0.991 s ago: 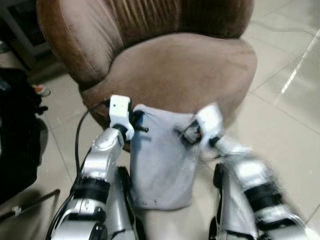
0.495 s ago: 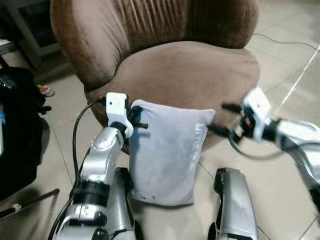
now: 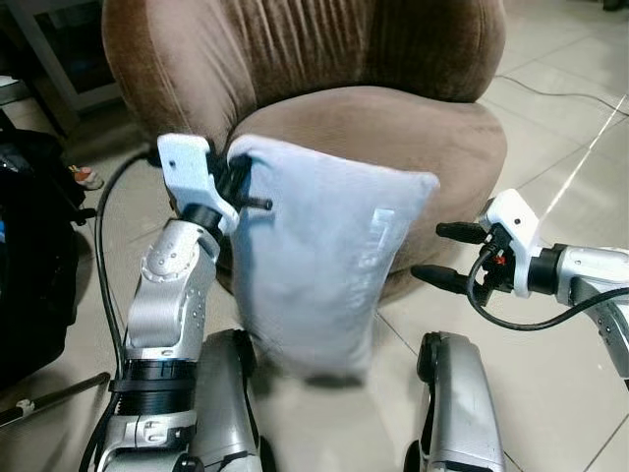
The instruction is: Move the pillow to the sofa
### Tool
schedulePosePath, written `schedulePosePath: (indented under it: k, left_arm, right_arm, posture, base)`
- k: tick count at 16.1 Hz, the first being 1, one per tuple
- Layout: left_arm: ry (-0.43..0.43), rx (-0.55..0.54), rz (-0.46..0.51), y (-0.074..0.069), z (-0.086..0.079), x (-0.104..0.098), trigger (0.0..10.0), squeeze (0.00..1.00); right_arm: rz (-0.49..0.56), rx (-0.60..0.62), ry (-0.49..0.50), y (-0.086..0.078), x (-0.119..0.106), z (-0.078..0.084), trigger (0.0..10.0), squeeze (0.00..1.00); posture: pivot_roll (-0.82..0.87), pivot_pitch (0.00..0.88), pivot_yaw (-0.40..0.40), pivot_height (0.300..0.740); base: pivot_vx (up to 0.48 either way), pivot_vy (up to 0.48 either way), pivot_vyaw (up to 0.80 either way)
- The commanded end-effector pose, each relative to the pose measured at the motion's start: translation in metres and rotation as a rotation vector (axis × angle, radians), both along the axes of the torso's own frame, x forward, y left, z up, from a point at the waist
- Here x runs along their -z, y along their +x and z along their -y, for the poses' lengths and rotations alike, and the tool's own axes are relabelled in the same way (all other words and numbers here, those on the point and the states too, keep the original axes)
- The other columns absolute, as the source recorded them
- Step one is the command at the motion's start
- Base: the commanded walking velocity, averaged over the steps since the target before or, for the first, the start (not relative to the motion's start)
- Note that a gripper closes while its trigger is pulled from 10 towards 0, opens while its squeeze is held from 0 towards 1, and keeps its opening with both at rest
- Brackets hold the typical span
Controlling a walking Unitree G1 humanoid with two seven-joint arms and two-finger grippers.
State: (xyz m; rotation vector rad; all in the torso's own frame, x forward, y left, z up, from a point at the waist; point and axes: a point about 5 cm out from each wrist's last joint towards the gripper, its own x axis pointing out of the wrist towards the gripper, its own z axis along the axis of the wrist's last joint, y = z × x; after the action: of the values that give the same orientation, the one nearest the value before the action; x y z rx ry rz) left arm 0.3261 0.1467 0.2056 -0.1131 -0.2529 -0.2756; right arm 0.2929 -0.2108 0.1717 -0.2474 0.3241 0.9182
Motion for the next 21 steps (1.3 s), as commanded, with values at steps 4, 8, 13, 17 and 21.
schedulePosePath:
  k: [4,8,13,17,21]
  left_arm:
    - [0.007,0.020,0.019,-0.005,0.004,-0.010,10.0,0.00]
    - [0.007,0.016,0.009,-0.004,0.004,-0.010,10.0,0.00]
    - [0.013,0.014,-0.003,-0.004,0.004,-0.009,10.0,0.00]
    - [0.024,0.011,-0.010,-0.006,0.003,-0.007,10.0,0.00]
    - [0.024,0.010,-0.015,-0.005,0.005,-0.006,10.0,0.00]
  right_arm:
    - [0.012,-0.001,0.038,0.003,-0.007,-0.005,10.0,0.00]
    - [0.009,0.010,0.046,0.004,-0.008,-0.005,10.0,0.00]
    - [0.007,0.040,0.078,0.009,-0.009,-0.010,10.0,0.00]
    - [0.004,0.043,0.088,0.010,-0.009,-0.012,10.0,0.00]
    - [0.000,0.037,0.095,0.011,-0.009,-0.014,10.0,0.00]
  posture:
    - [-0.13,0.000,0.039,0.465]
    - [-0.13,0.000,0.039,0.505]
    - [-0.13,0.000,0.036,0.555]
    - [-0.12,0.000,0.034,0.595]
    - [-0.12,0.000,0.033,0.635]
  base:
    - [0.000,0.000,0.00]
    - [0.000,0.000,0.00]
    - [0.000,0.000,0.00]
    - [0.000,0.000,0.00]
    - [0.000,0.000,0.00]
